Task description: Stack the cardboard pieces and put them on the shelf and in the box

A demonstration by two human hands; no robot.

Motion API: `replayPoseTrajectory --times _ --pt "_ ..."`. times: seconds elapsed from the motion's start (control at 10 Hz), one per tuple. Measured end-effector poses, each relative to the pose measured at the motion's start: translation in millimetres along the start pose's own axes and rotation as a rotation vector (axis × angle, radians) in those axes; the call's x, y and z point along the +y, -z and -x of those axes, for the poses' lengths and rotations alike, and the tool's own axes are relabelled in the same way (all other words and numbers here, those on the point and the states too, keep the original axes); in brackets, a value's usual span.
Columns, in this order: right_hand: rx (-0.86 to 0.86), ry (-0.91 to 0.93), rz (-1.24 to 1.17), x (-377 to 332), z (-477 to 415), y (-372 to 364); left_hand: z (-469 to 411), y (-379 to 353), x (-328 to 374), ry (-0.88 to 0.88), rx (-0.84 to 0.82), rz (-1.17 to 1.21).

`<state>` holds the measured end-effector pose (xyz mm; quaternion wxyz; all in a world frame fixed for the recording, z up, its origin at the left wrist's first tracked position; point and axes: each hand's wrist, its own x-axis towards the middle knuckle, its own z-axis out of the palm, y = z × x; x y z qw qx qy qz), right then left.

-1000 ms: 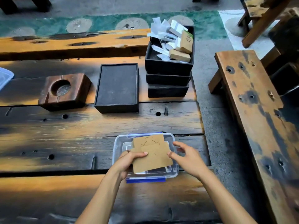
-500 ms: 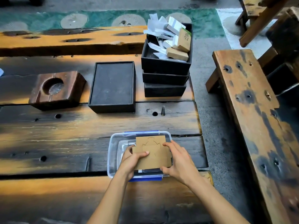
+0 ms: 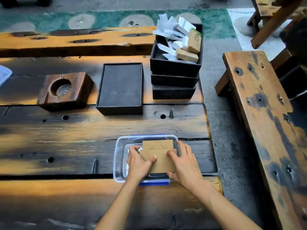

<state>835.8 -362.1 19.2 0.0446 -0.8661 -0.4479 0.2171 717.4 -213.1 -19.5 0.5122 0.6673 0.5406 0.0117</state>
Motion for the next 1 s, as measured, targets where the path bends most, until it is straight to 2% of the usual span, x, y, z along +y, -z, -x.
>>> replayPoseTrajectory --times 0.1,0.2,0.3,0.4,0.5,0.6,0.8,0.9,1.0 --pt "-0.039 0.152 0.122 -3.6 -10.2 1.6 6.5 3.3 -0.2 -0.395 0.127 -0.316" --pt "-0.078 0.185 0.175 -4.7 -20.2 6.4 10.0 4.6 1.3 -0.722 0.089 -0.660" --pt "-0.080 0.183 0.216 -5.8 -25.2 7.2 10.0 13.9 -1.3 -0.688 -0.127 -0.865" --pt "-0.102 0.178 0.240 -7.1 -25.5 5.0 -0.2 28.2 -6.2 -0.653 -0.299 -0.943" --pt "-0.121 0.162 0.247 -7.2 -26.1 4.1 -3.0 33.0 -1.6 -0.666 -0.342 -0.976" --pt "-0.118 0.146 0.256 -15.3 -29.0 10.6 0.2 32.6 1.7 -0.689 -0.291 -1.040" --pt "-0.177 0.038 0.223 -37.9 -19.5 34.7 23.8 41.2 21.5 -0.712 -0.297 -1.146" --pt "-0.146 -0.022 0.231 -49.1 -7.8 38.9 36.1 50.9 27.3 -0.691 -0.243 -1.136" --pt "-0.096 -0.091 0.140 -57.4 7.4 40.0 50.6 61.4 31.3 -0.642 -0.153 -1.106"
